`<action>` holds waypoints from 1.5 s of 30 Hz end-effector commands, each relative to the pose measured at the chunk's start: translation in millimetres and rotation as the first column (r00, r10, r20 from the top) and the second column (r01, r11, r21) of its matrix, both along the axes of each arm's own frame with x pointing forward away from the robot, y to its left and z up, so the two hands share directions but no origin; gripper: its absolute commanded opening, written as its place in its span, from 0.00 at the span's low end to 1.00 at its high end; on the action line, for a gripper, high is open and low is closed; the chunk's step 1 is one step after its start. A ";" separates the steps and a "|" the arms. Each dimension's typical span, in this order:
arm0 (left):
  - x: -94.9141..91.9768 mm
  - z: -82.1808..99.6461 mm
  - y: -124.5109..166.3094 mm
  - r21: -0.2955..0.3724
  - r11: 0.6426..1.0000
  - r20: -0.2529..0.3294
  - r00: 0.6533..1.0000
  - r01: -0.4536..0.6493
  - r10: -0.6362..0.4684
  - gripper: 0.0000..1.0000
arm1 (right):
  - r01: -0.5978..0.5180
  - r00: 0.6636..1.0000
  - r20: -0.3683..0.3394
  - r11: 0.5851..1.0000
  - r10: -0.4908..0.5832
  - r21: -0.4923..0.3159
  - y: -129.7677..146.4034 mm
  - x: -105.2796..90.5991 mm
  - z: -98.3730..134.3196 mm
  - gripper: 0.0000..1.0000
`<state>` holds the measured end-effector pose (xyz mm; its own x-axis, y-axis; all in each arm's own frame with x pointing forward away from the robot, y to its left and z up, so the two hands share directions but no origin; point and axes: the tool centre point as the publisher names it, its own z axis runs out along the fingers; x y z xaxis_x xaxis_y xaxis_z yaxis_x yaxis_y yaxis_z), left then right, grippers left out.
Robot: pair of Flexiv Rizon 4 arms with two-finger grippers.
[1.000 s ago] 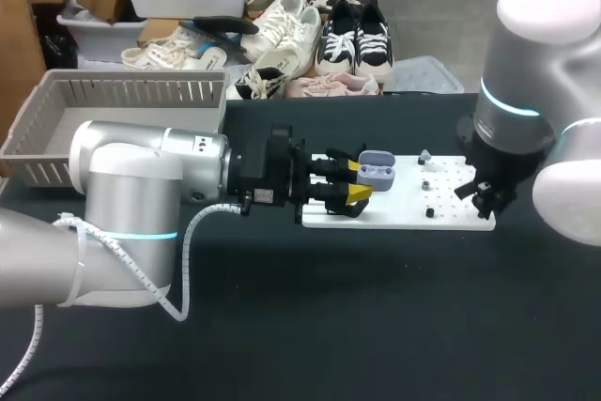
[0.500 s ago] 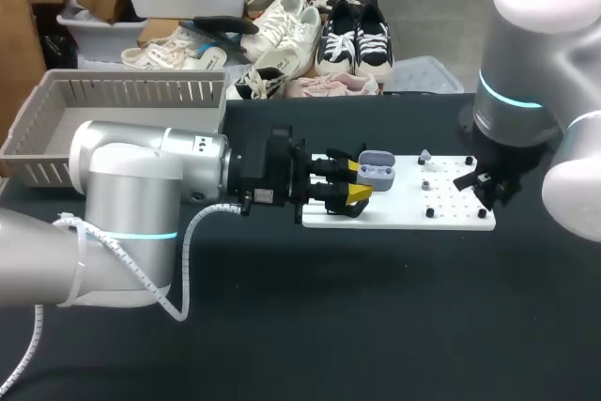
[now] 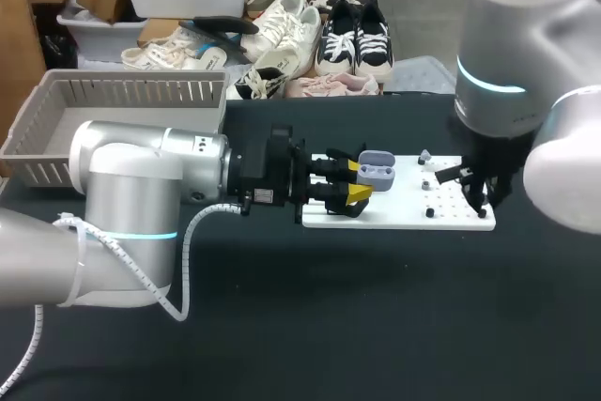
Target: Pick up each earbud case from the left stands, insert the matching earbuds, close the lid, and place the case in the box.
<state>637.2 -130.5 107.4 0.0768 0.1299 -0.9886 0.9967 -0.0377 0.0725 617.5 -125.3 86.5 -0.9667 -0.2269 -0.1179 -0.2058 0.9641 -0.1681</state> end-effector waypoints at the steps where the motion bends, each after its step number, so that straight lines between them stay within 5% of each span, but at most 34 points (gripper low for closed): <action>1: -1.6 -0.6 -0.4 -0.002 1.000 0.003 1.000 -0.007 0.007 0.00 | 0.003 1.000 0.009 1.000 -0.003 -0.001 -1.2 -4.3 1.8 0.00; 18: -1.6 -0.6 -0.4 -0.002 1.000 0.003 1.000 -0.007 0.007 0.00 | 0.003 1.000 0.009 1.000 -0.003 -0.001 -1.2 -4.3 1.8 0.00; 22: -1.6 -0.6 -0.4 -0.002 1.000 0.003 1.000 -0.007 0.007 0.00 | 0.112 0.994 -0.004 0.989 -0.112 0.098 8.9 2.4 10.2 0.00; 32: -1.6 -0.6 -0.4 -0.002 1.000 0.003 1.000 -0.007 0.007 0.00 | 0.478 0.878 -0.053 0.878 -0.475 0.036 7.4 10.8 15.8 0.00; 36: -1.6 -0.6 -0.4 -0.002 1.000 0.003 1.000 -0.007 0.007 0.00 | 0.523 0.851 -0.047 0.852 -0.522 -0.001 3.2 7.6 10.9 0.00; 45: -1.6 -0.6 -0.4 -0.002 1.000 0.003 1.000 -0.007 0.007 0.00 | 0.523 0.851 -0.047 0.852 -0.522 -0.001 3.2 7.6 10.9 0.00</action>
